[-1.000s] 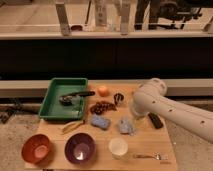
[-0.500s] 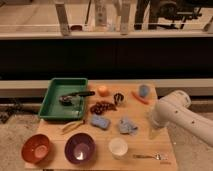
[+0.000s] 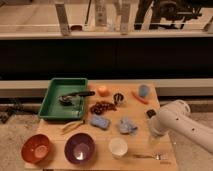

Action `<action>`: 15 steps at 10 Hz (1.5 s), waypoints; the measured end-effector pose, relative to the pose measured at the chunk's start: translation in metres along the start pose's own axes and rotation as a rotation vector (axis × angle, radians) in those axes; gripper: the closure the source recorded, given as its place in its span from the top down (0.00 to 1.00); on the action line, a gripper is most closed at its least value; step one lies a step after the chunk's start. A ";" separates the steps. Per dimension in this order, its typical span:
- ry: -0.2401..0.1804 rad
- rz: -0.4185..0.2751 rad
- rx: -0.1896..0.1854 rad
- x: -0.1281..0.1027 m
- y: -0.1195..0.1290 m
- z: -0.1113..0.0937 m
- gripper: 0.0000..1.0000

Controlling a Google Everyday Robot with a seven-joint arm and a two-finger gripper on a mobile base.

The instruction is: Place fork in metal cup

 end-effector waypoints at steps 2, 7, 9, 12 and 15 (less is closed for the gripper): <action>0.001 0.023 -0.011 -0.001 0.009 0.000 0.80; -0.013 0.049 -0.054 0.016 0.030 0.008 0.80; -0.020 0.021 -0.076 0.019 0.036 0.017 0.80; -0.033 -0.006 -0.088 0.022 0.045 0.025 0.80; -0.056 -0.030 -0.077 0.028 0.051 0.043 0.80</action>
